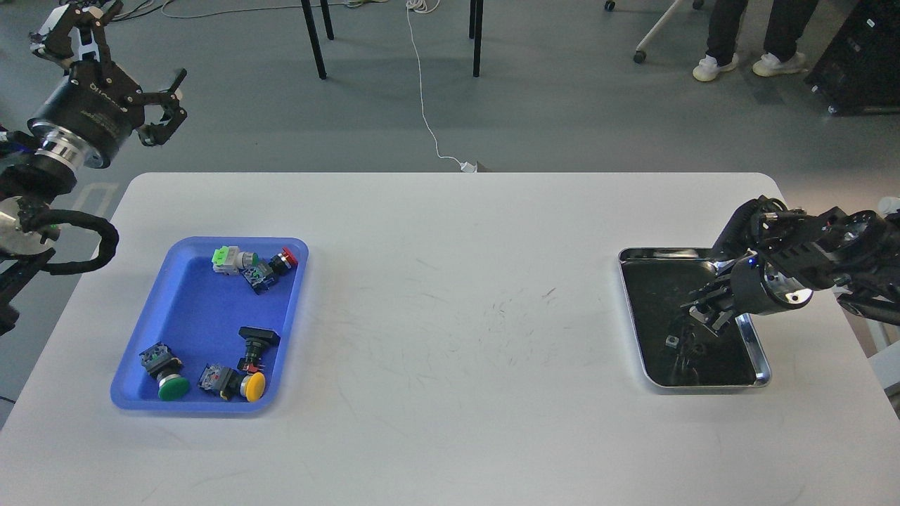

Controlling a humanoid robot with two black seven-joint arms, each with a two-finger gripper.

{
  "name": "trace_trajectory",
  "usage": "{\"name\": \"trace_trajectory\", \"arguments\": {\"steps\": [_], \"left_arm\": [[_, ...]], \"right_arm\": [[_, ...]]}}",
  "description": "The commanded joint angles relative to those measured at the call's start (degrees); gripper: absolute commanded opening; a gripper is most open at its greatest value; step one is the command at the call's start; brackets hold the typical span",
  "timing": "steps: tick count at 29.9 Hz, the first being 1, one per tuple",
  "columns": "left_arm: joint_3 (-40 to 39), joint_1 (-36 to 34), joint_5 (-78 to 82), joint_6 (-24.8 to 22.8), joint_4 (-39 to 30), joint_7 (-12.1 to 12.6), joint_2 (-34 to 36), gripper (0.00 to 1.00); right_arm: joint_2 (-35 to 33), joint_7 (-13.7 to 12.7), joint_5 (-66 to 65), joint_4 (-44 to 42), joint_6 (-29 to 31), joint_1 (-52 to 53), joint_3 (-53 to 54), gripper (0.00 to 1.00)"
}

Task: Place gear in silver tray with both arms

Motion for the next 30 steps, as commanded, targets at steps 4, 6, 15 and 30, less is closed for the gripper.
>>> {"name": "trace_trajectory", "arguments": {"steps": [4,6,15,30], "left_arm": [[0.08,0.01,0.00,0.17,0.09,0.07,-0.12,0.98],[0.08,0.01,0.00,0.18,0.09,0.07,-0.12,0.98],[0.17,-0.08,0.00,0.09,0.09,0.16,0.14,0.98],[0.26,0.09,0.00,-0.35,0.53,0.34,0.14,0.98]], "right_arm": [[0.09,0.00,0.06,0.38,-0.17,-0.09,0.28,0.31],[0.09,0.00,0.06,0.47,-0.26,-0.01,0.46,0.43],[0.00,-0.09,0.49,2.05,-2.01,1.48,1.69,0.65],[3.50,-0.44,29.92,-0.84,-2.02,-2.54,49.73,0.99]]}}
